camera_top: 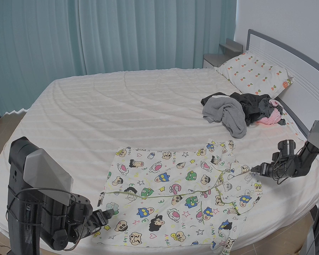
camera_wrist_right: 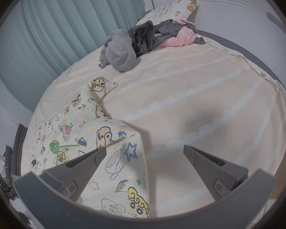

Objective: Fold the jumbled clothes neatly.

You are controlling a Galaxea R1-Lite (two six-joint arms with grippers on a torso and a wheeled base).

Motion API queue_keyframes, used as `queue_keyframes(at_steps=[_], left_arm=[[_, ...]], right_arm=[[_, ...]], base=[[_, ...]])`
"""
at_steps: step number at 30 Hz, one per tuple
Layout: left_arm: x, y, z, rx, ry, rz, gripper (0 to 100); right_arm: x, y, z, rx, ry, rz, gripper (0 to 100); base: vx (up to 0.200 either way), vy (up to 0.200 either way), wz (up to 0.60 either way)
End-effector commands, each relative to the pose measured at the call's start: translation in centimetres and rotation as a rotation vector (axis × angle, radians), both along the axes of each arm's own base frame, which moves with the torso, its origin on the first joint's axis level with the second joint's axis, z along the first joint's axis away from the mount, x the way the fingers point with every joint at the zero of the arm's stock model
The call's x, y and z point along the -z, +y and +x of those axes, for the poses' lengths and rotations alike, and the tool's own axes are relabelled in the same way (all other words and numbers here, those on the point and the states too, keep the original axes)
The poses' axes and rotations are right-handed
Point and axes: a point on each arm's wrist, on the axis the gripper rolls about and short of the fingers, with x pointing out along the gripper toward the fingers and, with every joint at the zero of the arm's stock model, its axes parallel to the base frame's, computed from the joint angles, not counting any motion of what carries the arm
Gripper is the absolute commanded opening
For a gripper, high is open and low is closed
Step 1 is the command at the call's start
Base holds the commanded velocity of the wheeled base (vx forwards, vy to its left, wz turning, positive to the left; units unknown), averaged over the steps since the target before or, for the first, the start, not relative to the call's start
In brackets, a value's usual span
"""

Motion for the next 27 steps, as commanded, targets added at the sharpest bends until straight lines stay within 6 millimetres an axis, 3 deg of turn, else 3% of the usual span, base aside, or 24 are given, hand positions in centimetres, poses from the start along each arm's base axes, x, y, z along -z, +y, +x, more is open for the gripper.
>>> queue_keyframes(at_steps=[1, 4, 5, 27], left_arm=[[0.5, -0.8, 0.0, 0.029, -0.003, -0.004, 100], [0.5, -1.4, 0.9, 0.030, -0.041, -0.029, 100], [0.5, -1.5, 1.1, 0.024, -0.047, -0.039, 0], [-2.0, -1.1, 1.0, -0.039, -0.145, 0.001, 0]], right_arm=[[0.1, 0.0, 0.0, 0.000, 0.001, 0.000, 100], [0.1, 0.0, 0.0, 0.000, 0.001, 0.000, 100], [0.1, 0.0, 0.0, 0.000, 0.001, 0.000, 100], [0.0, 0.0, 0.0, 0.000, 0.001, 0.000, 100]], base=[[0.000, 0.000, 0.00], [0.000, 0.000, 0.00], [0.000, 0.000, 0.00], [0.000, 0.000, 0.00]])
